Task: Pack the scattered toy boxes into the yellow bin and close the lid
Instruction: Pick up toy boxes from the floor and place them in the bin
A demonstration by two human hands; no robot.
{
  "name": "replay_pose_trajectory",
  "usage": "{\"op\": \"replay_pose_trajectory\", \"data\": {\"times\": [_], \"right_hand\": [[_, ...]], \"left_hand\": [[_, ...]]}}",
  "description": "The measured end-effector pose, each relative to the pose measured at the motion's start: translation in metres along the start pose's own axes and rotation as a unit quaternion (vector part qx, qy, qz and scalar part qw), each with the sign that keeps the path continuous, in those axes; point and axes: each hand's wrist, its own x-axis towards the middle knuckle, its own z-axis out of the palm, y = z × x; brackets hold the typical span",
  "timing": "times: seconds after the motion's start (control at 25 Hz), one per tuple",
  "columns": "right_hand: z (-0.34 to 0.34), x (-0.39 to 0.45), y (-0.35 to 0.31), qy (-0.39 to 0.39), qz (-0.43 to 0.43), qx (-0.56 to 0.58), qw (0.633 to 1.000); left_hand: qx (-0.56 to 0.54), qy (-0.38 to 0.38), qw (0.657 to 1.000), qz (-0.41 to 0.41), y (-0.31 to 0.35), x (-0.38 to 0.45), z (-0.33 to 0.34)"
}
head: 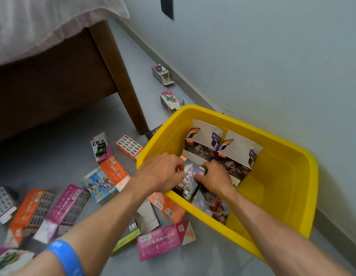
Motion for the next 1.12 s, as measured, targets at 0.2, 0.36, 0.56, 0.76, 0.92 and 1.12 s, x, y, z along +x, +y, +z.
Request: {"op": "replay_pose_trajectory", "data": {"times": [0.2, 0.36, 0.56, 0.76, 0.92, 1.12], "right_hand": [[-0.005, 0.003, 0.006, -0.018, -0.049, -0.090, 0.995], [-0.007, 0.000, 0.014, -0.051, -0.086, -0.079, 0.992], [-0.004, 0.010, 0.013, -0.093, -0.045, -0.045, 0.994], [0.000, 0.007, 0.014, -0.101, -0.063, 0.000, 0.993], [0.012, -0.005, -0.001, 0.037, -0.109, -0.162, 0.980], [-0.023, -0.023, -0.008, -0.058, -0.114, 0.040, 0.991]], "left_hand": [[-0.015, 0.023, 1.000, -0.008, 0.000, -0.003, 0.003], [-0.019, 0.035, 0.999, -0.008, 0.000, -0.003, 0.004], [-0.023, 0.042, 0.999, -0.016, 0.001, -0.003, 0.005], [-0.011, 0.038, 0.999, -0.018, 0.000, -0.004, 0.006], [-0.014, 0.060, 0.998, -0.023, -0.001, -0.009, 0.008], [-0.048, 0.110, 0.993, -0.012, -0.001, -0.014, 0.011]]}}
